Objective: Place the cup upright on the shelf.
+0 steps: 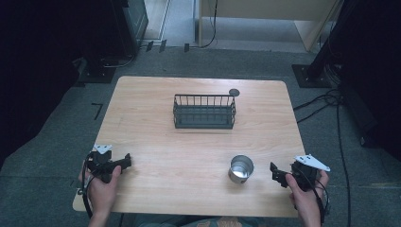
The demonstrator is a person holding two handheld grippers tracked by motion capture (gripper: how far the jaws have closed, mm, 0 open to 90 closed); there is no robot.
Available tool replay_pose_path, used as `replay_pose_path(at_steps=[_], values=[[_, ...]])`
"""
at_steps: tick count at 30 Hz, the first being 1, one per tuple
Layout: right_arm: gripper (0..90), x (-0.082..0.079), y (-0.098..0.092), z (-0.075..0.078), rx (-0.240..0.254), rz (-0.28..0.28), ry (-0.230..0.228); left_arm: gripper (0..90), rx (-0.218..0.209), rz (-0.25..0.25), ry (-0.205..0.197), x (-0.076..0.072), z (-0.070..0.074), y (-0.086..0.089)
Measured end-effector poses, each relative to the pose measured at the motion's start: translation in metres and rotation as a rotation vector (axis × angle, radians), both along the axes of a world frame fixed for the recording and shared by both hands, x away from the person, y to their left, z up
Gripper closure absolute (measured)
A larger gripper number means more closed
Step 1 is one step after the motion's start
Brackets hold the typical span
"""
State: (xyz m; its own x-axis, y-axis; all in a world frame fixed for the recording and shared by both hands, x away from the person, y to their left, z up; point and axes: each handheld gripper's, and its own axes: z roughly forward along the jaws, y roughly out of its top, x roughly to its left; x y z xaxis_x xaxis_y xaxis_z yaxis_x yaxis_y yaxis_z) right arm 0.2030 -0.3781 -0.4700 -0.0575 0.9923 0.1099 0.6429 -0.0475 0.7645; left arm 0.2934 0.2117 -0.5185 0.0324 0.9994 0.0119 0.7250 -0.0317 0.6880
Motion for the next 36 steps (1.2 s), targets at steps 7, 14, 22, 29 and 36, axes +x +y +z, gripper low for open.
replay_pose_path(at_steps=[7, 14, 22, 29, 36], values=[[1.5, 0.005, 0.013, 0.014, 0.003, 0.027, -0.010, 0.0, 0.000, 0.000, 0.000, 0.000, 0.000, 0.000], [1.4, 0.007, 0.024, 0.023, 0.006, 0.047, -0.026, 0.0, -0.001, 0.001, 0.000, 0.000, 0.000, 0.000], [0.0, 0.011, 0.043, 0.033, 0.020, 0.103, -0.043, 0.0, 0.000, 0.000, 0.000, 0.000, 0.000, 0.000], [0.0, 0.013, 0.061, 0.039, 0.028, 0.154, -0.052, 0.0, 0.000, 0.001, 0.000, 0.000, 0.000, 0.000], [0.0, 0.012, 0.074, 0.040, 0.029, 0.187, -0.051, 0.0, 0.000, 0.000, 0.000, 0.000, 0.000, 0.000]])
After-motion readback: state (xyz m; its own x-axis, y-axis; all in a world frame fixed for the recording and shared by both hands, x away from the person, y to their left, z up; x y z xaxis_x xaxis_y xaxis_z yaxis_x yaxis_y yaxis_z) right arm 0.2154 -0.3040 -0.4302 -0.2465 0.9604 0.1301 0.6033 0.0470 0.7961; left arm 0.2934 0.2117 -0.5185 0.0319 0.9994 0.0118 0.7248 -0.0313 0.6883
